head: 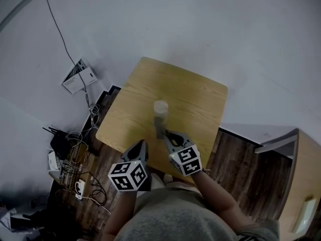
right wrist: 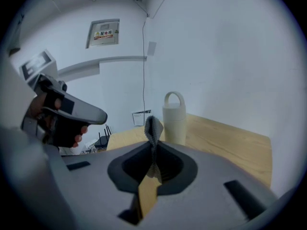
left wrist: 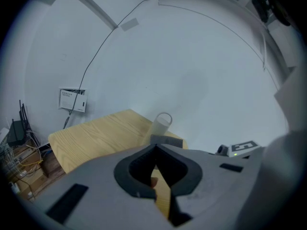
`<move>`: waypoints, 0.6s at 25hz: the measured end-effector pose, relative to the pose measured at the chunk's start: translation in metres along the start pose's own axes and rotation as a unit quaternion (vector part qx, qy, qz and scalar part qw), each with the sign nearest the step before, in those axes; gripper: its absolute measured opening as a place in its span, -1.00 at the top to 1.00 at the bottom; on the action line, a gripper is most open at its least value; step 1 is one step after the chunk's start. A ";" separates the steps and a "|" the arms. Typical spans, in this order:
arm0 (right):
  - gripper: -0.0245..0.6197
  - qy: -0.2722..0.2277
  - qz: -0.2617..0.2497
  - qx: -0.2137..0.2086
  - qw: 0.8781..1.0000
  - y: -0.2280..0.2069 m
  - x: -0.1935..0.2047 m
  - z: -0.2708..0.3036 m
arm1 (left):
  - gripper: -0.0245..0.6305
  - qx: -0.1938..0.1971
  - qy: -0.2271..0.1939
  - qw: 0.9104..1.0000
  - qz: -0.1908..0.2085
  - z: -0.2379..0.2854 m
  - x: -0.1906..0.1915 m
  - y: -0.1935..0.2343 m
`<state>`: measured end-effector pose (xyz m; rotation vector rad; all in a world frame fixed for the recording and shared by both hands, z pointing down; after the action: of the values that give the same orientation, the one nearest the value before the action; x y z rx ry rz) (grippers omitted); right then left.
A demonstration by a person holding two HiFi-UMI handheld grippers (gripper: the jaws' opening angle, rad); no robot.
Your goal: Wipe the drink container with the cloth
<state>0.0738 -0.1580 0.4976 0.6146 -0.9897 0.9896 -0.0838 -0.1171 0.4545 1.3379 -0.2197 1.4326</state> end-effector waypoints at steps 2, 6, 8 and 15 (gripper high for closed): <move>0.88 -0.008 0.012 0.009 1.000 -0.002 -0.002 -0.013 | 0.92 0.006 0.004 1.000 0.006 0.001 0.002 -0.004; 0.89 -0.021 0.026 0.033 0.999 -0.003 -0.003 -0.036 | 0.92 0.024 0.008 0.999 0.021 -0.001 0.003 -0.010; 0.89 -0.026 0.030 0.045 0.998 0.002 -0.004 -0.046 | 0.92 0.034 0.011 0.999 0.027 -0.006 0.004 -0.012; 0.88 -0.037 0.045 0.088 0.994 0.036 -0.002 -0.086 | 0.92 0.060 0.035 0.997 0.044 -0.042 0.015 -0.010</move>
<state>0.0751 -0.0739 0.4579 0.7616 -1.0090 1.1491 -0.0967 -0.0739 0.4470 1.3872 -0.1504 1.5858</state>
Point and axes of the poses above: the fingertips, and each gripper's own axes: z forward along the fingers, y to its left, x out of its underside, the point moved 8 cm from there along -z, backward along the fingers, and after that the axes turned 13 degrees about x, right-handed, at the moved point
